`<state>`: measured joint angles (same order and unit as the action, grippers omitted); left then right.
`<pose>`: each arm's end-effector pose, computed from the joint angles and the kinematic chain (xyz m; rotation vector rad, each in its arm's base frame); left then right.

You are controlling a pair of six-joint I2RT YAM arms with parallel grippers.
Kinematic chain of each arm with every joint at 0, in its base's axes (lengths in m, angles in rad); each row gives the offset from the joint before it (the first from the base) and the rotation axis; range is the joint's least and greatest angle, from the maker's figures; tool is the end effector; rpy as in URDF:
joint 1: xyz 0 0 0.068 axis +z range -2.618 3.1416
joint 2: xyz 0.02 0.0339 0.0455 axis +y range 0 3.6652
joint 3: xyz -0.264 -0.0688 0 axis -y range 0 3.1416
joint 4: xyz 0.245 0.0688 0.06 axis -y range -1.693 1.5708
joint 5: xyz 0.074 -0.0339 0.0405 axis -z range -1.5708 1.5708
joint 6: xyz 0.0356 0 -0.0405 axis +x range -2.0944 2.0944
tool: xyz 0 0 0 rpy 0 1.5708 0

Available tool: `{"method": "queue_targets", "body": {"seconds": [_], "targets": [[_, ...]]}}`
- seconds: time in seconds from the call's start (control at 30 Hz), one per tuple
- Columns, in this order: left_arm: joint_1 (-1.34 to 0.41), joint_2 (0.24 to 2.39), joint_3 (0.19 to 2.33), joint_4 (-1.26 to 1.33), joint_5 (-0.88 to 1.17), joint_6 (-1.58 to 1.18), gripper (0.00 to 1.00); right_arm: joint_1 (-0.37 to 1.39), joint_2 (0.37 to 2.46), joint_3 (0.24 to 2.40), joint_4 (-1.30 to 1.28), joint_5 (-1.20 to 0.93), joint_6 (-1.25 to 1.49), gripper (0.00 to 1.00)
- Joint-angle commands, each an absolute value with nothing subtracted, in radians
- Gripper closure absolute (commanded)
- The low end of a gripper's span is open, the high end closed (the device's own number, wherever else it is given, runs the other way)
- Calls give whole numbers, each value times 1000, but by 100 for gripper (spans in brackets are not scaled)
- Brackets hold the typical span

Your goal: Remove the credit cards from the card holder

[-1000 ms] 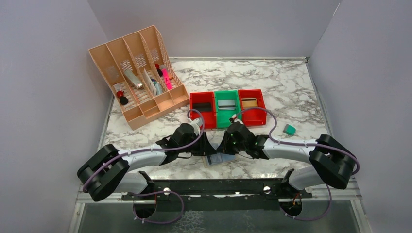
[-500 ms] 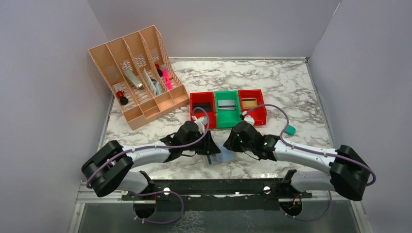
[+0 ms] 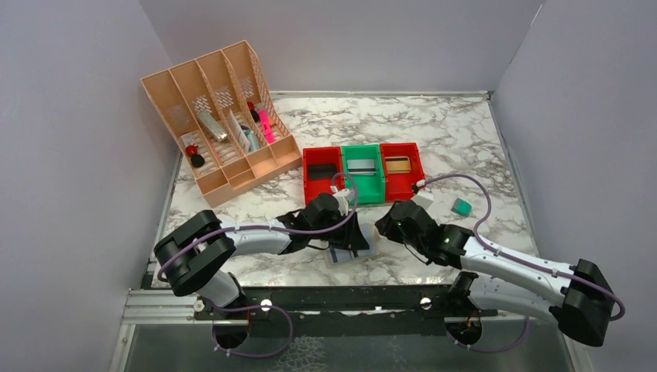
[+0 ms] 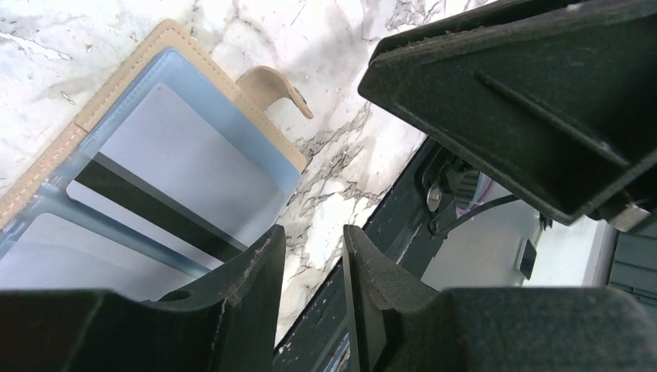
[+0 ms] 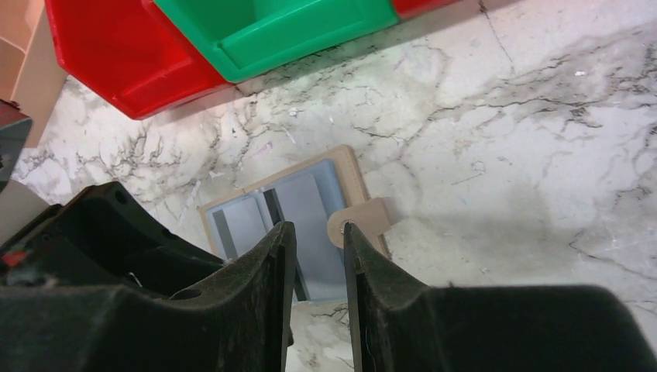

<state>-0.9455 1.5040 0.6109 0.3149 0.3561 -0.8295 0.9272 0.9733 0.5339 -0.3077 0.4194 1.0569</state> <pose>0.1612 -0.2445 0.1650 0.3807 2.4341 -1.3083 0.1297 0.1488 0.2095 0.3617 2.2768 0.5722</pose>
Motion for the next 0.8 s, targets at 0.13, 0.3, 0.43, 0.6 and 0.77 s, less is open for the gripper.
{"method": "queue_targets", "body": {"seconds": [0.13,0.3,0.43,0.6,0.77], "targets": [[-947,1385,547,325,254,-830,63,920,961,504,-258,430,1048,66],[-940,1323,530,205,153,-819,58,920,1012,528,-216,374,1000,66],[-934,1254,497,165,81,-838,54,920,1052,544,-169,312,923,66],[-926,1157,433,185,18,-866,47,920,1153,596,-141,227,826,66],[-920,1167,445,207,72,-839,41,920,1261,639,-137,143,780,68]]}}
